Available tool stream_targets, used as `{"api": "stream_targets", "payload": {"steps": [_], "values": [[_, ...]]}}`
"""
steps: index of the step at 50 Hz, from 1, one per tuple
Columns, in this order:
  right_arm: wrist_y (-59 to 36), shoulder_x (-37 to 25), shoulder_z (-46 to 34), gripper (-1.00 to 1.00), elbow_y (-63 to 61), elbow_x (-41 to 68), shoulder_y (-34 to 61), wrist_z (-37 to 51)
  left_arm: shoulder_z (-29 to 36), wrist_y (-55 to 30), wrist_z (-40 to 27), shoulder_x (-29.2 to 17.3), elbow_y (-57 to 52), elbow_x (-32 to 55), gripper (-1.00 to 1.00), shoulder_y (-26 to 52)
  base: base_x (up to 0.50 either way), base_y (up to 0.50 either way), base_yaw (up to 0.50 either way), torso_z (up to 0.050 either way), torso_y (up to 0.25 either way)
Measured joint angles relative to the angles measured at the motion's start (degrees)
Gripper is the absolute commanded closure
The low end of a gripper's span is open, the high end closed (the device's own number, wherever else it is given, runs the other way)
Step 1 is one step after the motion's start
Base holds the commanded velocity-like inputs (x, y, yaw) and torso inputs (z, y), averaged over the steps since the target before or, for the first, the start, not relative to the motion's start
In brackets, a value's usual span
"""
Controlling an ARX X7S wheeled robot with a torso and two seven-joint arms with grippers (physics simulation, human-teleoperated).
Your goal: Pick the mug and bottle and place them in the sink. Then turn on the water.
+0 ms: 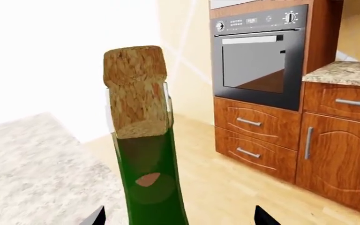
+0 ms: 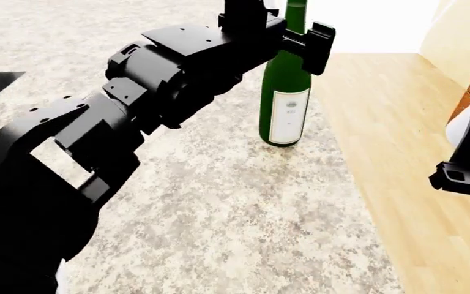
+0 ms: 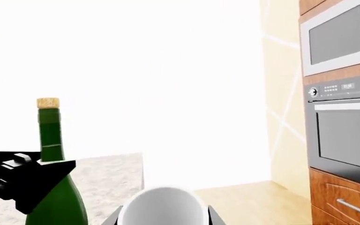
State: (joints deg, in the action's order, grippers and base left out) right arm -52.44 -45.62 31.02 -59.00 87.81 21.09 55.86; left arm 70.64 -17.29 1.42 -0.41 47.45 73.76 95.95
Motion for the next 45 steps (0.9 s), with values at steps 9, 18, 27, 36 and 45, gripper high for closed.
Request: {"api": "stream_targets", "payload": {"steps": [9, 18, 27, 36, 45], "values": [[0.5, 0.1, 0.4, 1.0, -0.1, -0.4, -0.8, -0.2, 11.1, 4.7, -2.9, 0.3, 2.7, 9.4, -1.0, 2.9, 0.0, 0.0, 0.0, 0.0, 0.001], [1.1, 0.1, 0.8, 1.0, -0.3, -0.7, -1.7, -0.4, 16.0, 6.8, -5.6, 0.3, 4.0, 13.1, -1.0, 4.0, 0.0, 0.0, 0.0, 0.0, 0.0], [1.7, 0.2, 0.6, 1.0, -0.4, -1.3, -2.4, -0.6, 17.9, 8.4, -4.6, 0.4, 4.0, 15.3, -1.0, 4.2, 0.0, 0.0, 0.0, 0.0, 0.0], [2.4, 0.4, -0.4, 1.0, -0.4, -2.0, -2.7, -0.8, 18.8, 9.7, -2.3, 0.4, 3.7, 17.4, -1.0, 4.5, 0.0, 0.0, 0.0, 0.0, 0.0], [4.1, 0.1, -1.3, 1.0, -0.6, -2.9, -4.0, -0.9, 19.3, 9.5, -1.7, 0.4, 4.2, 18.4, -1.0, 5.1, 0.0, 0.0, 0.0, 0.0, 0.001]]}}
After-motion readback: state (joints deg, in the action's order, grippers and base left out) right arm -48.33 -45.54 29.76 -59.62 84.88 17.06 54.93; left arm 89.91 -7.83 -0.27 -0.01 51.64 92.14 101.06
